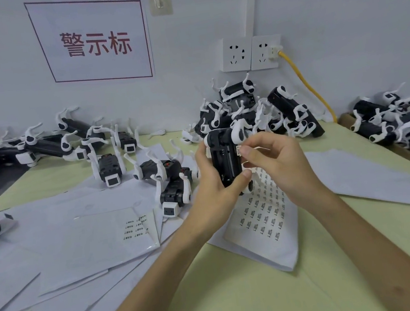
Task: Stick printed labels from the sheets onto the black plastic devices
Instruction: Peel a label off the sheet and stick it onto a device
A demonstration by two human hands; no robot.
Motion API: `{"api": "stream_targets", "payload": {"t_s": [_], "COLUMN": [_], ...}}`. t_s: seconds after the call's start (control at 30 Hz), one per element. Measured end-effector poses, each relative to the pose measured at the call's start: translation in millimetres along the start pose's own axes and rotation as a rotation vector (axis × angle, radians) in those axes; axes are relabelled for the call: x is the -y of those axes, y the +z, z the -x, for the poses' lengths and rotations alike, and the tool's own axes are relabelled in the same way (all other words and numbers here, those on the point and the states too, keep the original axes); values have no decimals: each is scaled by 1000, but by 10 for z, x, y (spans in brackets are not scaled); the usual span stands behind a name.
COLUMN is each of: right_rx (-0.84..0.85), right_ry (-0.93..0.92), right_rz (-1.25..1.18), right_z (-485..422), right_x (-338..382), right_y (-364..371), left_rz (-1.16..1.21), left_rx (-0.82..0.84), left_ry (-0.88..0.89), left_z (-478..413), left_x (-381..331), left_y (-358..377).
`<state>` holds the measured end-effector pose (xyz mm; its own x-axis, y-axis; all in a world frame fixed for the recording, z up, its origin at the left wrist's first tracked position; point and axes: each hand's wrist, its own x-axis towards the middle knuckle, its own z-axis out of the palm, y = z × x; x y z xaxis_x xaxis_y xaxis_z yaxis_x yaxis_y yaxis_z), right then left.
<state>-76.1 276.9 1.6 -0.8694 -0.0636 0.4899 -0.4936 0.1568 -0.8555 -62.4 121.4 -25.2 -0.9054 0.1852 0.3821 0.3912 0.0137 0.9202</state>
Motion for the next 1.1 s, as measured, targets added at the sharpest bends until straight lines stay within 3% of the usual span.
{"api": "stream_targets", "payload": {"t_s": [1.1], "right_rx": [-69], "right_ry": [64], "right_rz": [-115], "right_z": [38], "right_x": [20], "right_y": [98], "left_rz": [-194], "left_rx": [-44], "left_ry": [70], "left_z": [-12], "left_x": [26], "left_y": [-8]}}
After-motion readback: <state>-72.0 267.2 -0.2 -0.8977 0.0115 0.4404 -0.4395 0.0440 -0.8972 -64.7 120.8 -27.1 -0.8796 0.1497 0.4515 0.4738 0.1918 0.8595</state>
